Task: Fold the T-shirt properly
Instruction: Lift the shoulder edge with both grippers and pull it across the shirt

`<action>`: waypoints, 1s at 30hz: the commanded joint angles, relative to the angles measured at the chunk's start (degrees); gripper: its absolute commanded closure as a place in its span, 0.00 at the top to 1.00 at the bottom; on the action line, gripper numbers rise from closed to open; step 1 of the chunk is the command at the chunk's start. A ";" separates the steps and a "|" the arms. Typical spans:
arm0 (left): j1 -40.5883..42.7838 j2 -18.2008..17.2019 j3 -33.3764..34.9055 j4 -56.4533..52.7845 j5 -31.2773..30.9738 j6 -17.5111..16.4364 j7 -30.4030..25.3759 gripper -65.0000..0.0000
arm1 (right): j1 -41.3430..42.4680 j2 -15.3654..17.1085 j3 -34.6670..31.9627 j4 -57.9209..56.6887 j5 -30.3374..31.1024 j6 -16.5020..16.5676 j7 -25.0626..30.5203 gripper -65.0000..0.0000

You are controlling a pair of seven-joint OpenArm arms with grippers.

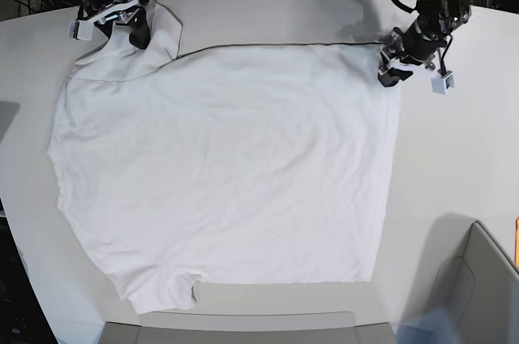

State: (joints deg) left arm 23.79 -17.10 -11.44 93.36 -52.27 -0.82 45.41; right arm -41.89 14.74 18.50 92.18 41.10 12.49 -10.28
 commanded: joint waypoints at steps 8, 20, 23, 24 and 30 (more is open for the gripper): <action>0.60 -0.17 0.15 -0.48 0.80 0.86 2.11 0.00 | -0.97 0.33 -0.79 -0.36 -1.32 -1.28 -5.23 0.26; 8.34 -0.17 -6.18 7.87 0.80 0.86 2.72 0.00 | -7.21 -0.11 6.42 3.60 -1.15 -1.37 -5.14 0.00; 10.63 -0.26 -8.82 10.24 0.80 0.86 2.81 0.00 | -9.94 -0.11 8.71 6.94 -1.06 -1.37 -5.14 0.00; 11.33 -0.35 -9.35 11.03 0.80 0.86 2.81 0.00 | -10.99 -0.11 9.50 8.08 -1.06 -1.37 -5.14 0.00; 14.14 -0.35 -13.92 15.34 0.62 0.86 2.81 0.00 | -14.86 -0.37 12.49 16.08 -0.97 -1.46 -5.14 0.00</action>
State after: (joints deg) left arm 37.63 -16.80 -24.56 107.77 -51.92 -0.21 49.52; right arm -56.18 14.04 30.28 107.28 39.64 11.14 -16.80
